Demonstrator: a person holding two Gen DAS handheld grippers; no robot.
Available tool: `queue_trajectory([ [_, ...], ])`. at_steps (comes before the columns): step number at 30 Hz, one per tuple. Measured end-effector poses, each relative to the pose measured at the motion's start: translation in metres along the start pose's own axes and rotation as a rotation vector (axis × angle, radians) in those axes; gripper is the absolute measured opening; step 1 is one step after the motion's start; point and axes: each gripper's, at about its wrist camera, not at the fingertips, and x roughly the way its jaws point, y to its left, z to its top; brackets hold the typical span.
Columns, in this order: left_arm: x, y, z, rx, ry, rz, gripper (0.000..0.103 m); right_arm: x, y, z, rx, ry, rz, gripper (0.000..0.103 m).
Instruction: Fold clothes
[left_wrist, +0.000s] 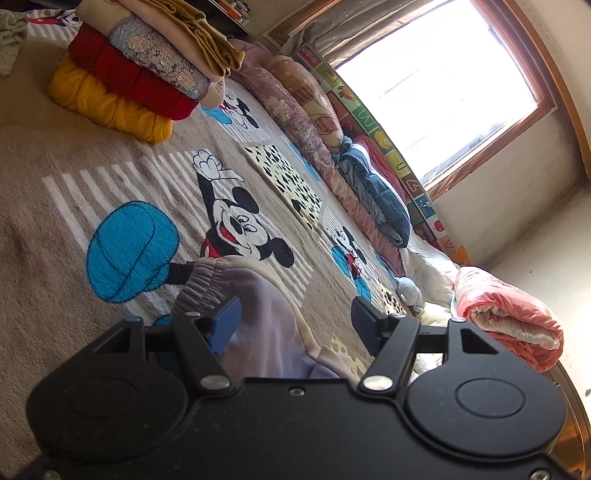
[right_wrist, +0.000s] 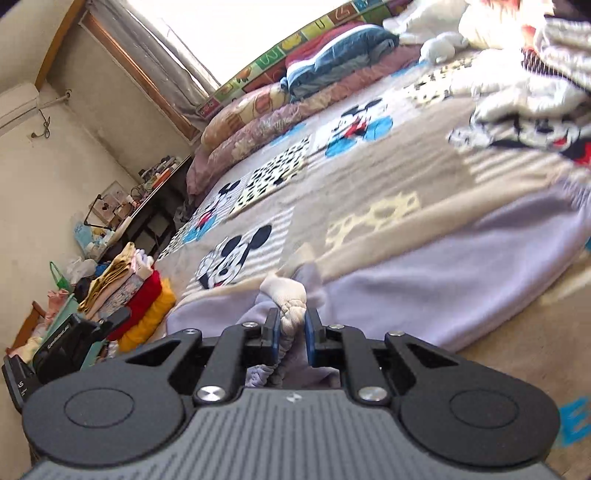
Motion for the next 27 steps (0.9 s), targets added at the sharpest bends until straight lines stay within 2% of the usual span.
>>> queue_trajectory([
  [5,0.002,-0.001,-0.001,0.008,0.006,0.001,0.066,-0.017,-0.021,0.053,-0.178,-0.023,-0.119,0.015],
  [8,0.004,-0.002,-0.002,0.014,0.012,0.002,0.066,-0.018,-0.034,0.076,-0.251,-0.025,-0.185,0.015],
  [11,0.007,-0.002,-0.002,0.020,0.018,0.002,0.066,-0.019,-0.048,0.094,-0.272,-0.029,-0.235,0.015],
  [19,0.016,-0.005,-0.005,0.049,0.042,-0.006,0.067,-0.011,-0.098,0.118,-0.272,0.011,-0.357,0.015],
  [27,0.025,-0.008,-0.003,0.072,0.059,-0.014,0.068,0.011,-0.108,0.126,-0.423,0.110,-0.428,0.014],
])
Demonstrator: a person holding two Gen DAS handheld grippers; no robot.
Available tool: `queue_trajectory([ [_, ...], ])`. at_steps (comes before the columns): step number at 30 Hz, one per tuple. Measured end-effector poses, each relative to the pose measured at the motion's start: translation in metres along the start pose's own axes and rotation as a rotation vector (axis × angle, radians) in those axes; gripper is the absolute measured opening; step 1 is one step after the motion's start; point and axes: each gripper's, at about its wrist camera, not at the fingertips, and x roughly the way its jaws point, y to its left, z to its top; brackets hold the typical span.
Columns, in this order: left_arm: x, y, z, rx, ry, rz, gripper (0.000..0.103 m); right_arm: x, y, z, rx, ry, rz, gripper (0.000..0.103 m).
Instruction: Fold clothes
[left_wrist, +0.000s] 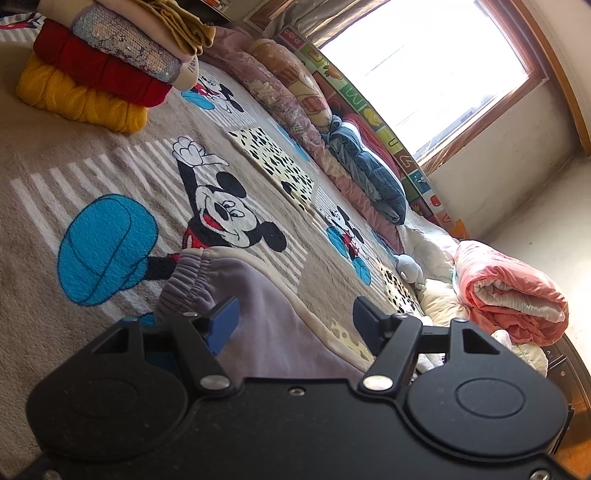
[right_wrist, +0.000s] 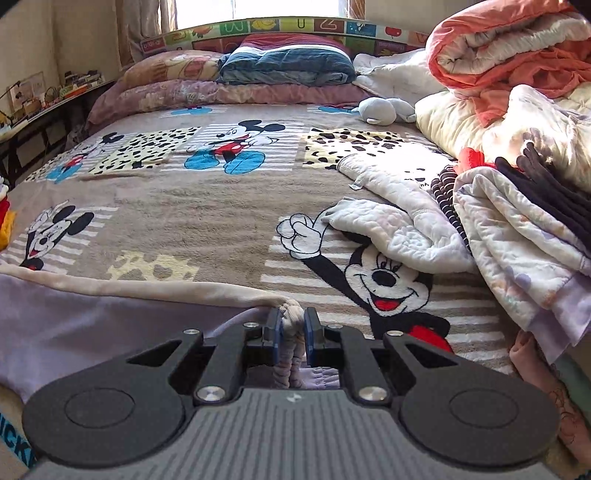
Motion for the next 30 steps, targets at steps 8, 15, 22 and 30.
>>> queue_trajectory([
  [8,0.003,-0.003,0.008,0.062,-0.017,0.006,0.068,0.029,0.009,0.027,-0.136,0.111,-0.022,0.014],
  [15,0.011,0.008,0.019,0.066,-0.032,0.039,0.068,0.076,0.005,0.026,-0.216,0.244,-0.092,0.015],
  [22,0.019,0.018,0.031,0.069,-0.052,0.074,0.068,0.090,-0.024,0.019,-0.042,0.237,-0.074,0.020],
  [30,0.016,0.019,0.032,0.053,-0.062,0.070,0.068,0.039,-0.041,-0.013,0.182,0.147,0.028,0.032],
])
